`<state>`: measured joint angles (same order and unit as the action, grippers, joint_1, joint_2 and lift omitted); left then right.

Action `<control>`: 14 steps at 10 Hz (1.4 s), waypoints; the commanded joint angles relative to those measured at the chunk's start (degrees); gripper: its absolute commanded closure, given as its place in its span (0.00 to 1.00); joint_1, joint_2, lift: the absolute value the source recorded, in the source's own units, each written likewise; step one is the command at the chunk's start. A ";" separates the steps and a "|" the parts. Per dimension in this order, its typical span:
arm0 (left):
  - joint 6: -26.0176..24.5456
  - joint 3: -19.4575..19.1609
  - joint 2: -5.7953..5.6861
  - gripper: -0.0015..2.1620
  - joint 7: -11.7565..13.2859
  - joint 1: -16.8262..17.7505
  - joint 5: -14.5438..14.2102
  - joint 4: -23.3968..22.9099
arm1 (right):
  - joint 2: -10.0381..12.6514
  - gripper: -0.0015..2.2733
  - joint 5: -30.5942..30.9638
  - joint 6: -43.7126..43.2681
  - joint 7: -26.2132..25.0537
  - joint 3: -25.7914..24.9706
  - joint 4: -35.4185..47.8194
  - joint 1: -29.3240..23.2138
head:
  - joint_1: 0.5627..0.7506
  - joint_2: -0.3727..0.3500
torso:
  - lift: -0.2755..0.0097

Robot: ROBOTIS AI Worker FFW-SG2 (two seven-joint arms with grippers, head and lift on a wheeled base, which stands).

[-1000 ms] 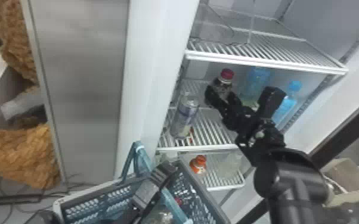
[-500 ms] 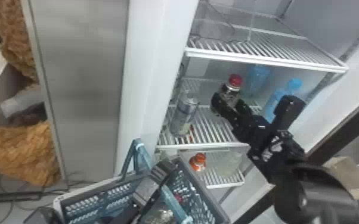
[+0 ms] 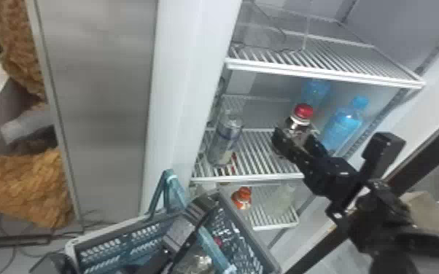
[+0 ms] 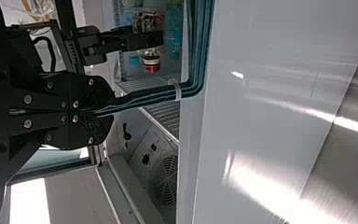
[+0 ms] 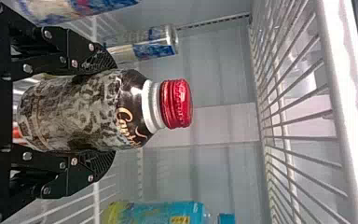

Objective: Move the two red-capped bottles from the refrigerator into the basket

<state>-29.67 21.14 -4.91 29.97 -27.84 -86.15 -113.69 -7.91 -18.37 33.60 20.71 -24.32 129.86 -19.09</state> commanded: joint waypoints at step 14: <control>-0.98 0.57 -0.01 0.56 0.00 -0.14 0.46 0.70 | 4.22 0.56 -11.91 22.09 10.49 -7.21 26.58 -21.54 | 0.70 0.03 | 0.97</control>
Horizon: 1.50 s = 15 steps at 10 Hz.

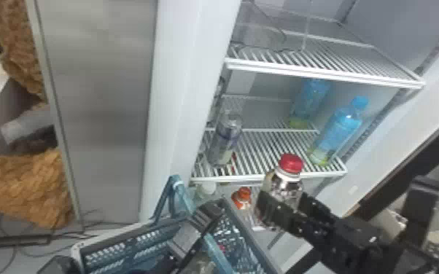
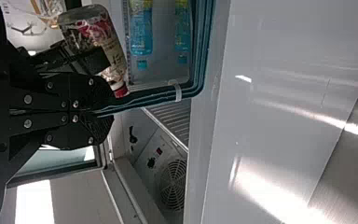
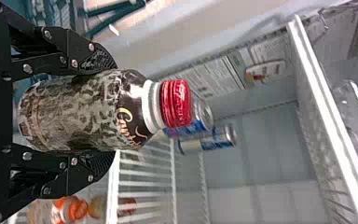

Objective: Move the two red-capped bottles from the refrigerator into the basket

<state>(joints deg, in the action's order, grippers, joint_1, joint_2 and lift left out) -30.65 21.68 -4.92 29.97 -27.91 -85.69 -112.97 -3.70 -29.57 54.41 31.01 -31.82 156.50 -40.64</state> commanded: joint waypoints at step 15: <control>1.40 0.60 -0.18 0.56 0.18 -0.07 -0.80 -0.02 | 0.53 0.08 -9.96 -44.14 3.01 2.68 -21.99 -5.34 | 0.70 0.03 | 0.97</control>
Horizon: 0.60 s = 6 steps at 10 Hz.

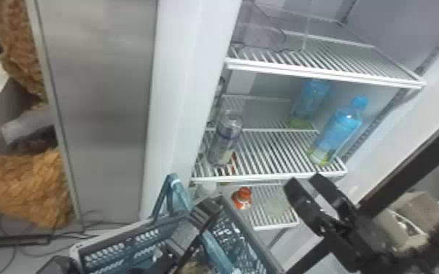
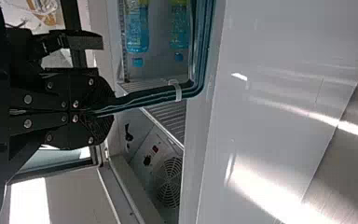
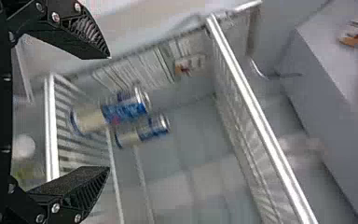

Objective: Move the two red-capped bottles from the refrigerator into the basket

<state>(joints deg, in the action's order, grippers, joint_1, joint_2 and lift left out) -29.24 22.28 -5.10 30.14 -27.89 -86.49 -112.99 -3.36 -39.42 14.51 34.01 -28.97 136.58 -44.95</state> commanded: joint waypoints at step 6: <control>-0.14 -0.11 0.00 0.56 -0.08 -0.80 0.00 0.00 | 2.39 0.08 -0.11 -17.04 0.35 -4.40 -5.45 -13.26 | 0.70 0.03 | 0.97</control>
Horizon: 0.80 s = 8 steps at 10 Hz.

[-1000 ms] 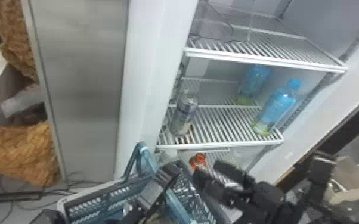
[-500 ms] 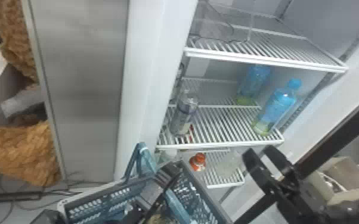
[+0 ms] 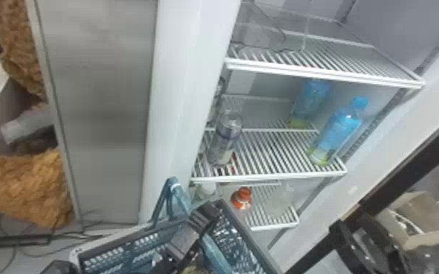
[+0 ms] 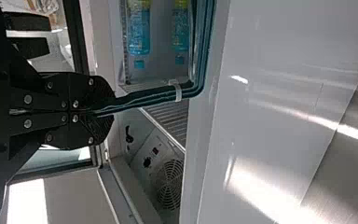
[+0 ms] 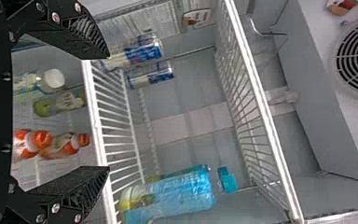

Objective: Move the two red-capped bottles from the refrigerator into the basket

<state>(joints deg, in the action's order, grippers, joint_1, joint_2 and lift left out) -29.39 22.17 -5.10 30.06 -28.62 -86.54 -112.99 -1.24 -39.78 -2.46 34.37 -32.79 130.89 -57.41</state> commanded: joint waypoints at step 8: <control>-0.28 -0.01 0.35 0.56 -0.26 0.08 0.27 0.00 | 0.63 0.08 1.50 0.06 0.00 -0.92 -0.18 -0.81 | 0.70 0.03 | 0.97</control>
<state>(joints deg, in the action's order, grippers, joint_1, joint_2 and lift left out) -29.68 22.25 -4.75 29.83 -28.54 -86.35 -112.98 -0.61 -38.26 -2.46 34.38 -33.71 130.74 -58.21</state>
